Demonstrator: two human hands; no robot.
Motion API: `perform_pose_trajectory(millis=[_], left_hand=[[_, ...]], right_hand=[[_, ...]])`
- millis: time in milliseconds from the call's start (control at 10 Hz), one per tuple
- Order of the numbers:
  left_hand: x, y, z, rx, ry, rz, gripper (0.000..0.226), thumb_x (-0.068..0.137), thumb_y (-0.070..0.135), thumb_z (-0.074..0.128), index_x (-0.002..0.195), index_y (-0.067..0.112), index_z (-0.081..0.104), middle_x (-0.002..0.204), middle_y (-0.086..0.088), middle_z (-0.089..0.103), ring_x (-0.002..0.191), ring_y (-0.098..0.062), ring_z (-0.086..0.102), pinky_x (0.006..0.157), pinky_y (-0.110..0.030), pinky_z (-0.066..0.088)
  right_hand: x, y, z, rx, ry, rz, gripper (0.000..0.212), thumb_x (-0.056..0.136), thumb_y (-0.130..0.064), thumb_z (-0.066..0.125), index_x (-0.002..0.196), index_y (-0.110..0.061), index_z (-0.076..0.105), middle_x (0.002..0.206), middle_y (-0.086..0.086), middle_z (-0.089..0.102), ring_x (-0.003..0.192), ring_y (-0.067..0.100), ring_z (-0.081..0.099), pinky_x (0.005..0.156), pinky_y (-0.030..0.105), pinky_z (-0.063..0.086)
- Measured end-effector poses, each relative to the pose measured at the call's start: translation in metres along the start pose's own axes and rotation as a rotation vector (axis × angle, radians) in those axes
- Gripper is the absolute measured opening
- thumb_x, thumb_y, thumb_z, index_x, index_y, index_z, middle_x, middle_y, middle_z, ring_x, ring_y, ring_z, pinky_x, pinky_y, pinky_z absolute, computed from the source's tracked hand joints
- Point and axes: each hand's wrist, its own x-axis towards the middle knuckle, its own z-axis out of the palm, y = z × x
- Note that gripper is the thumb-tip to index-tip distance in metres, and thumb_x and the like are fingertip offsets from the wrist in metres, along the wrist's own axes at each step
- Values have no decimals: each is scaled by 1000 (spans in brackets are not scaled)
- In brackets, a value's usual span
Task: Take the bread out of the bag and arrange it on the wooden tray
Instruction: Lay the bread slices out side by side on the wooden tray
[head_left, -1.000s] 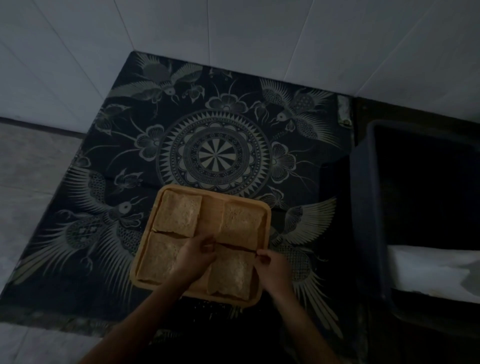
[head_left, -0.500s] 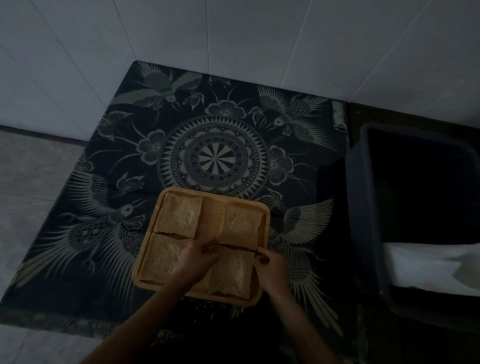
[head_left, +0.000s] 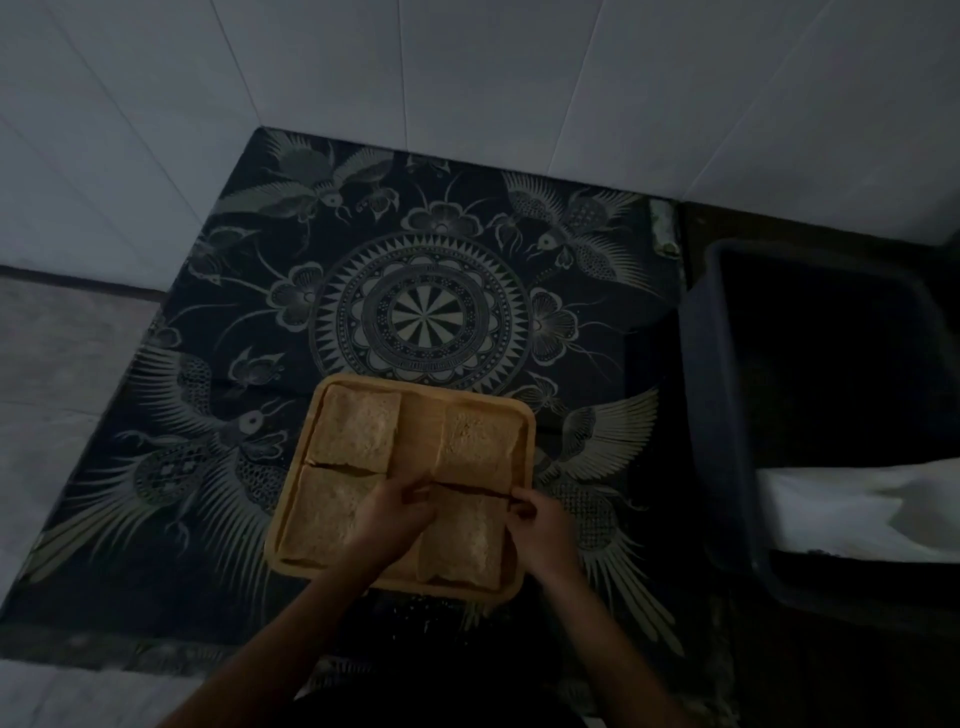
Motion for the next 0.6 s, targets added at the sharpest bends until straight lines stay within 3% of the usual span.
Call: perform_pose_trajectory(millis=[100, 200, 300, 400, 500, 600], left_hand=[[-1, 1, -3, -10, -21, 35, 51, 84, 21, 72, 134, 24, 63, 110, 14, 70, 107, -12, 69, 85, -36, 60], [-3, 7, -10, 37, -17, 97, 56, 86, 39, 72, 139, 26, 57, 118, 10, 67, 104, -7, 65, 80, -26, 54], [-5, 16, -25, 149, 4, 192, 69, 83, 61, 63, 142, 28, 53, 129, 3, 66, 112, -10, 63, 92, -34, 54], [-7, 22, -45, 239, 8, 304, 77, 82, 70, 55, 144, 24, 51, 139, -2, 61, 124, -13, 57, 98, -35, 49], [-3, 24, -68, 387, 49, 478, 78, 85, 71, 51, 144, 20, 51, 146, -4, 55, 135, -14, 46, 106, -32, 39], [1, 32, -90, 546, 127, 591, 86, 81, 80, 39, 146, 24, 50, 157, 0, 44, 151, -24, 26, 119, -44, 26]], right_hand=[[0, 0, -1, 5, 4, 17, 33, 96, -19, 65, 129, -16, 70, 115, 3, 75, 102, 16, 70, 94, 40, 59], [-5, -6, -1, -31, 25, 10, 30, 96, -26, 62, 124, -17, 69, 105, -4, 72, 97, 14, 69, 90, 41, 59], [-10, -17, 0, -95, 72, -51, 28, 96, -35, 63, 118, -19, 68, 98, -8, 71, 91, 10, 69, 85, 41, 61], [-16, -34, 2, -180, 106, -131, 37, 94, -43, 62, 125, -22, 63, 112, -7, 70, 99, 12, 68, 83, 35, 59], [-17, -49, 6, -268, 195, -267, 37, 92, -45, 62, 122, -23, 60, 108, -8, 59, 106, 17, 63, 81, 31, 51], [-22, -74, 6, -295, 264, -321, 55, 88, -61, 51, 132, -28, 52, 130, -6, 57, 123, 20, 54, 96, 43, 53]])
